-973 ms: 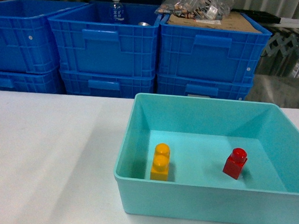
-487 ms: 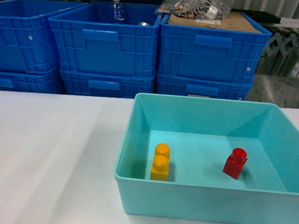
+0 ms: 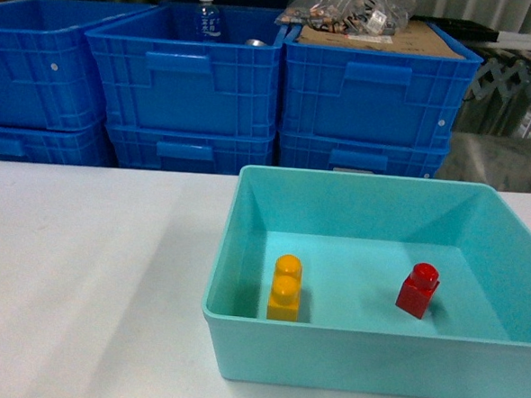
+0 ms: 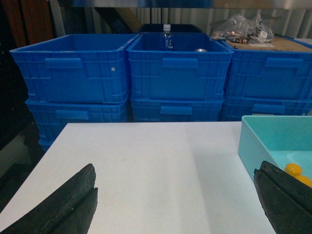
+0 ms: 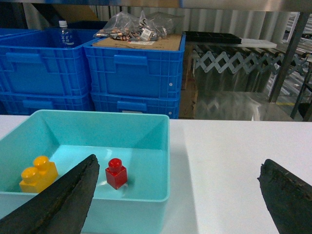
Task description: Pick red block from blue box to shelf
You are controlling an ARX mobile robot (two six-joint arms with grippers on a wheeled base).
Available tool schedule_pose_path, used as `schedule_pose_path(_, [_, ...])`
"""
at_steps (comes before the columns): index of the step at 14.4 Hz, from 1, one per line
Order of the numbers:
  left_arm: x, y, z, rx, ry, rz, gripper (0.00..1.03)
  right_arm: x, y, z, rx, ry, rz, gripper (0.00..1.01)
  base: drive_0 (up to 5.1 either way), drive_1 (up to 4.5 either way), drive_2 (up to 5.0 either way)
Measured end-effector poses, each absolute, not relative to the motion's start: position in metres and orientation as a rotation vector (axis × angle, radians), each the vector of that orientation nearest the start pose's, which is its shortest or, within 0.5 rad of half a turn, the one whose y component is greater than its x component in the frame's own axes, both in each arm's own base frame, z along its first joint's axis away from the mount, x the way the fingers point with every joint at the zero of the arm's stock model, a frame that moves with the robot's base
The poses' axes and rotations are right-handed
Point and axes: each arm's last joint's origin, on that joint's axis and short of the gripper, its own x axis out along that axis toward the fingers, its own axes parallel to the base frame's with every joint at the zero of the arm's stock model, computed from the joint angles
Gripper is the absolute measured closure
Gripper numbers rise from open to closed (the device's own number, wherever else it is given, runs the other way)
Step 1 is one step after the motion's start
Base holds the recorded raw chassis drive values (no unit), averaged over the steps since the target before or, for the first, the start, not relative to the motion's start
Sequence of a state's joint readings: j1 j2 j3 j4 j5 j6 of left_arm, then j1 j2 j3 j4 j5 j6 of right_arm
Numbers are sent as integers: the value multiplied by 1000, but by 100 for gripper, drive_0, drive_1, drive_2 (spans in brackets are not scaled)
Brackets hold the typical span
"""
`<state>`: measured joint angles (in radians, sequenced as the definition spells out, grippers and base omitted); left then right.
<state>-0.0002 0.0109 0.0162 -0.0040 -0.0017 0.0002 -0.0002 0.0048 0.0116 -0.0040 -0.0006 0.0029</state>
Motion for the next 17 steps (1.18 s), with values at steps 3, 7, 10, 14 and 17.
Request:
schedule_pose_path(3, [97,0,168,0,-1,2,5,97,0,167,3,-3,0,3,0,0,0])
schedule_pose_path(7, [97,0,168,0,-1,2,5,97,0,167,3,-3,0,3,0,0,0])
schedule_pose_path(10, [97,0,168,0,-1,2,5,97,0,167,3,-3,0,3,0,0,0])
schedule_pose_path(14, [97,0,168,0,-1,2,5,97,0,167,3,-3,0,3,0,0,0])
schedule_pose_path(17, [97,0,168,0,-1,2,5,97,0,167,3,-3,0,3,0,0,0])
